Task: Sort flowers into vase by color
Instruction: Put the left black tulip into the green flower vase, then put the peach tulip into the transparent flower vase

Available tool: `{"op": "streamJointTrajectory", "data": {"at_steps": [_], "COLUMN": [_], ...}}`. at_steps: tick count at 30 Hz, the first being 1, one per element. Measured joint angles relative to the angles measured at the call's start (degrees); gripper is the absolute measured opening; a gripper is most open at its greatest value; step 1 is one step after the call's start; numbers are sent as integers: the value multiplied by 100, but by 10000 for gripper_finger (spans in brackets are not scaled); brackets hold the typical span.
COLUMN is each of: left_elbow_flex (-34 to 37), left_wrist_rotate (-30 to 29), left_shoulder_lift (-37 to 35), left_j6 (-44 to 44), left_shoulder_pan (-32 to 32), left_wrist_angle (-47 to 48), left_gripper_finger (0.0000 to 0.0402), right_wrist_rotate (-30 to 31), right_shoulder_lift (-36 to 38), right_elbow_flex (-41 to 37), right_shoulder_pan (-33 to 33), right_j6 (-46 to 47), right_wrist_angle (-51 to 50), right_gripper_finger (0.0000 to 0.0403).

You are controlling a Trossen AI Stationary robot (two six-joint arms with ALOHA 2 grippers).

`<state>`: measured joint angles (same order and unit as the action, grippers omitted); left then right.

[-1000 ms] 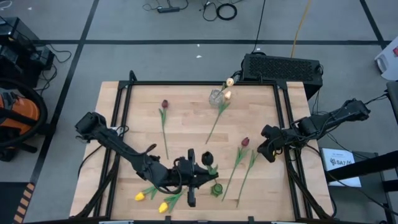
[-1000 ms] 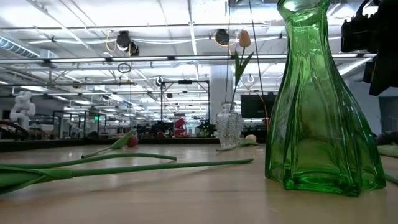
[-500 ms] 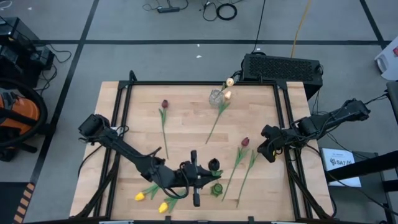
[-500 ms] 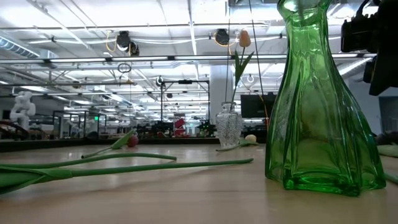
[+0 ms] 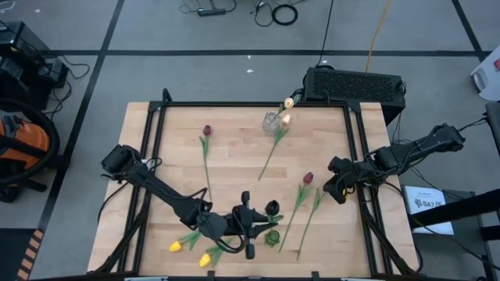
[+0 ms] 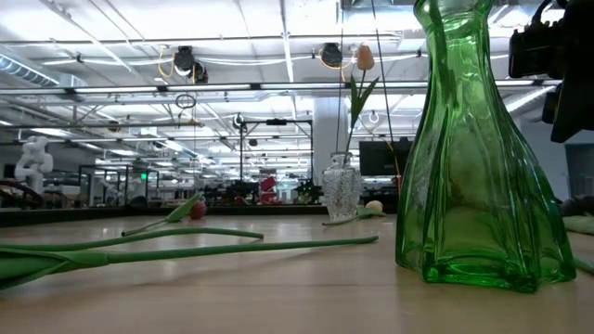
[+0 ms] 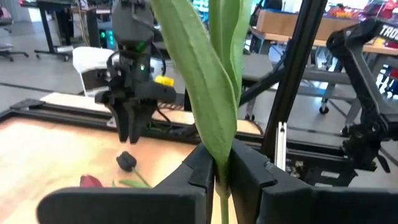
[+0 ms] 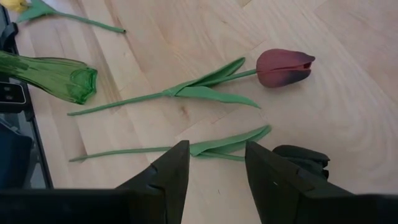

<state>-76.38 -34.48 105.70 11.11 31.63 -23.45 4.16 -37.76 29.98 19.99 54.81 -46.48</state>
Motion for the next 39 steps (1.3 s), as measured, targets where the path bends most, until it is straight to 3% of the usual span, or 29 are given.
{"op": "streamJointTrajectory", "data": {"at_steps": [5,27,39], "left_elbow_flex": [0,4,4], "left_wrist_rotate": [149,430,430], "left_shoulder_lift": [106,550,550], "left_j6": [337,359,670], "left_shoulder_pan": [-60,-165,-262], "left_wrist_angle": [11,-18,-100], "left_gripper_finger": [43,46,125], "right_wrist_rotate": [0,0,0], "right_shoulder_lift": [-1,0,-1], "right_elbow_flex": [0,0,0], "right_shoulder_pan": [1,2,1], "right_j6": [0,153,260], "right_wrist_angle": [-3,-2,0], "right_gripper_finger": [148,148,148]}}
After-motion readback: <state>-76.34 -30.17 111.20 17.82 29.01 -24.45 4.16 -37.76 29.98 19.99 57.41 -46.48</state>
